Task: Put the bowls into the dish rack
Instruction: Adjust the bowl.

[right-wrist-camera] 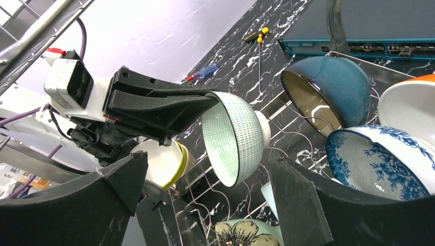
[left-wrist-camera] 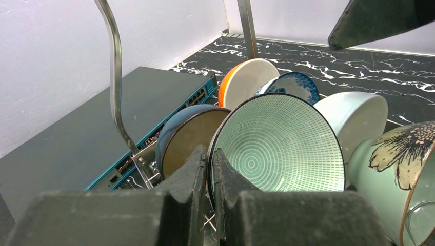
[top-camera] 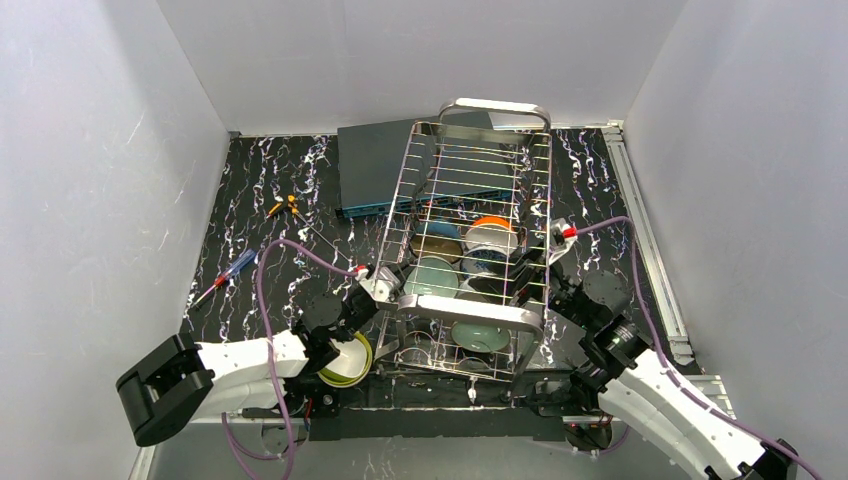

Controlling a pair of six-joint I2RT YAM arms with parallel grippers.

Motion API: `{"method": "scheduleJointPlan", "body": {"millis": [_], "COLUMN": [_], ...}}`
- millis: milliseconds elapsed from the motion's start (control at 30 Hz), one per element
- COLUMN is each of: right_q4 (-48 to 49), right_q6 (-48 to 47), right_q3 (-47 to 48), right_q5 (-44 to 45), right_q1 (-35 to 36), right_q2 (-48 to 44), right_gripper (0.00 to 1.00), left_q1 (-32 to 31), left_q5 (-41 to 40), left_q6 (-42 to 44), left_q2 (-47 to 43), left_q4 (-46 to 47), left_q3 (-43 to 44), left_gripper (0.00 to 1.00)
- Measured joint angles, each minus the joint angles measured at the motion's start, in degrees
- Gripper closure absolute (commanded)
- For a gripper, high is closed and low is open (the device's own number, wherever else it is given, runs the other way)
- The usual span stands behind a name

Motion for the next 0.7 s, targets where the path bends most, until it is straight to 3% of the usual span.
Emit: {"method": "scheduleJointPlan", "body": {"millis": [200, 533, 700], "right_q4": [8.2, 14.4, 19.9], "right_q6": [1.9, 8.1, 11.3], "right_q3": [-3.8, -11.3, -13.2], "right_q5": [-2.7, -3.2, -3.7], "right_q1": [0.2, 0.5, 0.5], "right_q2": [3.6, -0.3, 2.1], "right_gripper": [0.04, 0.04, 0.04], "left_q1": [0.0, 0.3, 0.4], "left_q5": [0.0, -0.3, -0.3], "left_q6": [-0.7, -0.9, -0.9], "left_q2": [-0.5, -1.6, -1.8], "left_q4": [0.3, 0.3, 0.3], "left_q3": [0.0, -0.1, -0.1], "left_gripper": [1.0, 1.0, 1.0]}}
